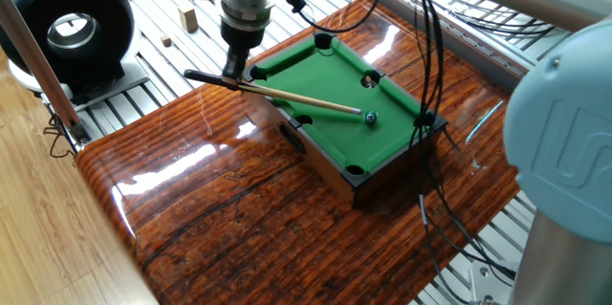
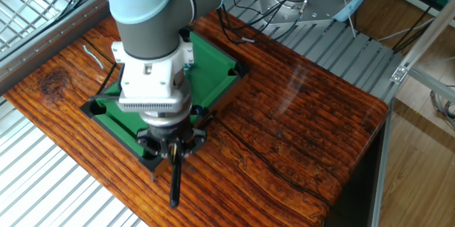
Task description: Hit the pool ball
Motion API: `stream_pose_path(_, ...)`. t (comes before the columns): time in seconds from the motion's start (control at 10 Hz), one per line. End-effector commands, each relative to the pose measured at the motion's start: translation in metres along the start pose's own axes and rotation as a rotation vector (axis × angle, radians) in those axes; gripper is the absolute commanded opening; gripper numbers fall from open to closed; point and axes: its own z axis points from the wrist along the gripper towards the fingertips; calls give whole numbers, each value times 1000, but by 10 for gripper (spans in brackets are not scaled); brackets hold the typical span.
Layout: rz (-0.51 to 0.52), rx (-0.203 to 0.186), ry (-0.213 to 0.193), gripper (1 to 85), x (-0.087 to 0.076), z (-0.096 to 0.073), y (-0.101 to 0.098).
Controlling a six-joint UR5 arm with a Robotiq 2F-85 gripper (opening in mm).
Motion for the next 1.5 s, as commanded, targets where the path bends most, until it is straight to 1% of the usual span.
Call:
stream_pose_path(0.0, 5, -50, 79, 10, 37, -4, 9)
stream_pose_path(0.1, 18, -38, 14, 10, 7, -7, 11)
stream_pose_path(0.2, 47, -27, -11, 10, -18, -14, 18)
stream_pose_path(0.3, 72, -22, -12, 10, -31, -16, 25)
stream_pose_path(0.4, 83, -17, -10, 10, -35, -16, 26)
stream_pose_path(0.5, 83, -16, -11, 10, -36, -15, 26)
stream_pose_path(0.6, 74, -11, -2, 10, -28, -13, 23)
stream_pose_path(0.7, 46, -24, 13, 10, -15, -11, 23)
stream_pose_path(0.8, -16, -41, 29, 10, 1, -11, 22)
stream_pose_path(0.9, -79, -54, 34, 10, 11, -11, 24)
stream_pose_path(1.0, -145, -95, 11, 10, 13, -9, 37)
stream_pose_path(1.1, -208, -147, -18, 10, 11, -6, 55)
stream_pose_path(1.2, -263, -187, 0, 10, 19, -5, 68)
stream_pose_path(1.3, -270, -189, 8, 10, 22, -6, 72)
stream_pose_path(1.4, -269, -205, 51, 10, 37, -9, 79)
